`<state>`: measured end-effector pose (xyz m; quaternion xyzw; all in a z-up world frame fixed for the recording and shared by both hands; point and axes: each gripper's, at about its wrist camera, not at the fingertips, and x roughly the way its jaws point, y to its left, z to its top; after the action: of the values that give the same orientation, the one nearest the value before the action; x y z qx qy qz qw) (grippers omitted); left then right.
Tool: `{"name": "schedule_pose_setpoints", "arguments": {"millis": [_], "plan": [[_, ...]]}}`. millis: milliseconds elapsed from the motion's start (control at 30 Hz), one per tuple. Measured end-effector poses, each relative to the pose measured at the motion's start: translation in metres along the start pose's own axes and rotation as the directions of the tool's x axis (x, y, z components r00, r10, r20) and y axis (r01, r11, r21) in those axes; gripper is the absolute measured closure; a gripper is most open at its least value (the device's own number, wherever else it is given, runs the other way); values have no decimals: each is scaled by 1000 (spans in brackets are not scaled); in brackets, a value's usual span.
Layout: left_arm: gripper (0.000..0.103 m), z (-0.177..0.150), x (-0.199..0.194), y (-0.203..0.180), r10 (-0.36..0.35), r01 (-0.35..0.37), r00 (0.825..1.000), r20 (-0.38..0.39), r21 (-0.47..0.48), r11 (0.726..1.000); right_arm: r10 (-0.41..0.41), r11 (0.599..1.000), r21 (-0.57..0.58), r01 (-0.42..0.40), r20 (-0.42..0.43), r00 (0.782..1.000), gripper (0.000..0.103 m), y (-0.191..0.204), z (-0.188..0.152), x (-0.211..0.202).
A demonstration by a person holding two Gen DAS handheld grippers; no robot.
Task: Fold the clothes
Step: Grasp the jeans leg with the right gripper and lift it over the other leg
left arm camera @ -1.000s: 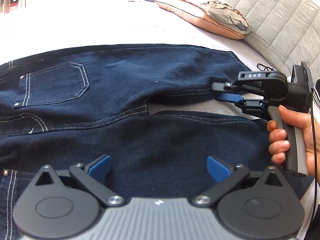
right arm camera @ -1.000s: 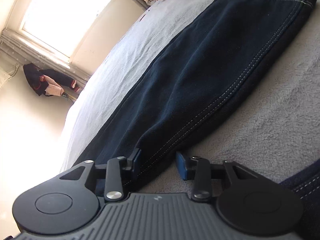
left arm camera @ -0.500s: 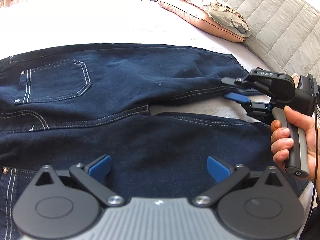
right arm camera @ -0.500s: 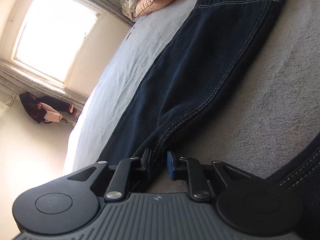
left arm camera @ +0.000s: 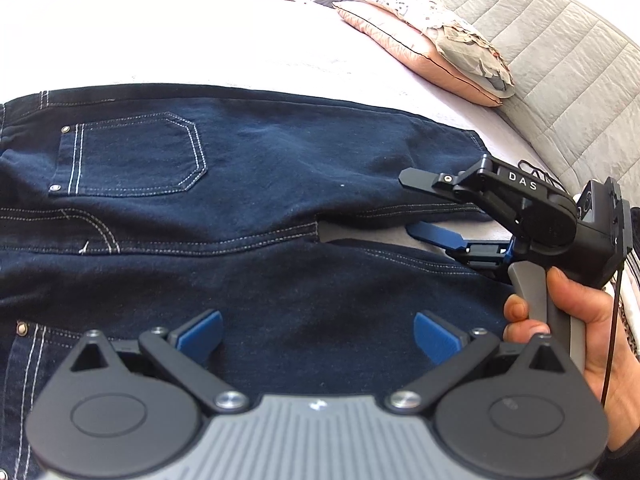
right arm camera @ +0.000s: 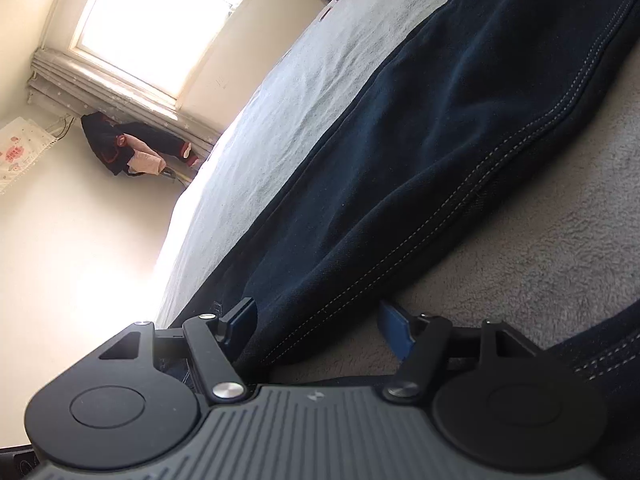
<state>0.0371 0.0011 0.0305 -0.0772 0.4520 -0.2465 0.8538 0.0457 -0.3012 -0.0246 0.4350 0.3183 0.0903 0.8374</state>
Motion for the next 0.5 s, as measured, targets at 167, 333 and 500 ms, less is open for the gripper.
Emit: {"name": "schedule_pose_setpoints", "arguments": {"millis": [167,333,500], "plan": [[0,0,0,1,1,-1,1000,0,0,1000,8,998,-60,-9,-20,1000,32,10,-5,6],[0,2,-1,5,7,-6,1000,12,-19,1000,41,996,-82,-45,-59,997,35,16,-7,14],[0,2,0,4,16,-16,1000,16,4,1000,56,997,-56,-57,-32,998,70,0,0,13]]}}
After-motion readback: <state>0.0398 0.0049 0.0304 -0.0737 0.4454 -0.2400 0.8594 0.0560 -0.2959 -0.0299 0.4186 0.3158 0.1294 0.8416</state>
